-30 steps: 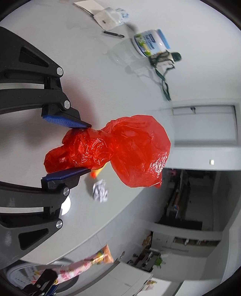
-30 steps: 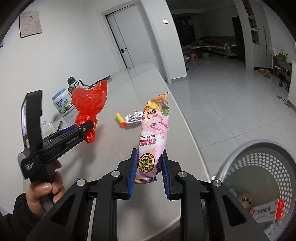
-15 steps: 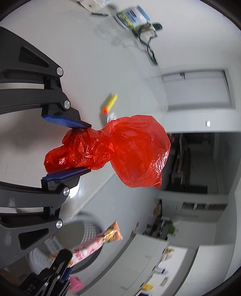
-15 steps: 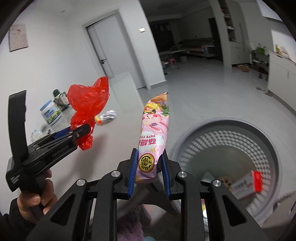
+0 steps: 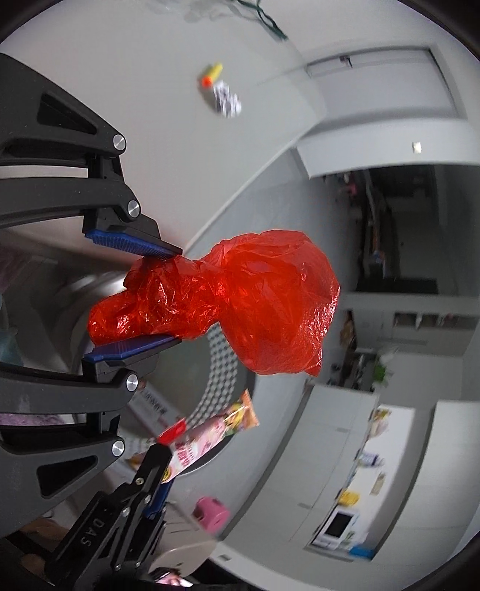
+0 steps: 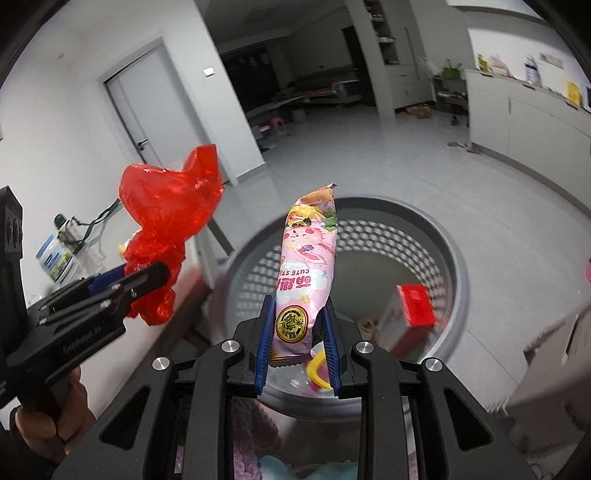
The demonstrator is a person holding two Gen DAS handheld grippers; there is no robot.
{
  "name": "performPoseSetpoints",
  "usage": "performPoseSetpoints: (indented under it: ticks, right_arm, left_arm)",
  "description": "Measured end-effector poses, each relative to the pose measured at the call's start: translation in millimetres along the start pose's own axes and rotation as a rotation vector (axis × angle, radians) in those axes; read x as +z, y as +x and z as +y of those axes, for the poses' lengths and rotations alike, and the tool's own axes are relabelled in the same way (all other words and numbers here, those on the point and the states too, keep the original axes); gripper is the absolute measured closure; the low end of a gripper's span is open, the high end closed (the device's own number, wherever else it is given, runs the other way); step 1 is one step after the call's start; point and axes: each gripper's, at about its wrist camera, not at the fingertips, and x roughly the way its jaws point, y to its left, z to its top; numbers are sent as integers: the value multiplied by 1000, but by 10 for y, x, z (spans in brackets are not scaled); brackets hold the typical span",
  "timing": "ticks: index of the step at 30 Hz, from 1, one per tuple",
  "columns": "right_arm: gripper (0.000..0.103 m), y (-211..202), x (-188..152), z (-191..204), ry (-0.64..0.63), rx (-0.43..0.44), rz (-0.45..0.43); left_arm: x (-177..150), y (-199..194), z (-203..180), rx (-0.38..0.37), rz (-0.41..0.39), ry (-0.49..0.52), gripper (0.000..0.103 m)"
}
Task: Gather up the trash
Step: 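Carry the red bag and pink wrapper over the grey basket with both tools, then open both tools to drop the bag and wrapper into the basket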
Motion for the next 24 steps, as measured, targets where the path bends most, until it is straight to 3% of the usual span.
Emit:
performPoseSetpoints:
  ticks: [14, 24]
  right_arm:
    - [79, 177, -23, -354, 79, -66, 35]
    - [79, 170, -13, -524, 106, -95, 43]
  left_arm:
    - [20, 572, -331, -62, 111, 77, 62]
    - [71, 730, -431, -66, 131, 100, 61]
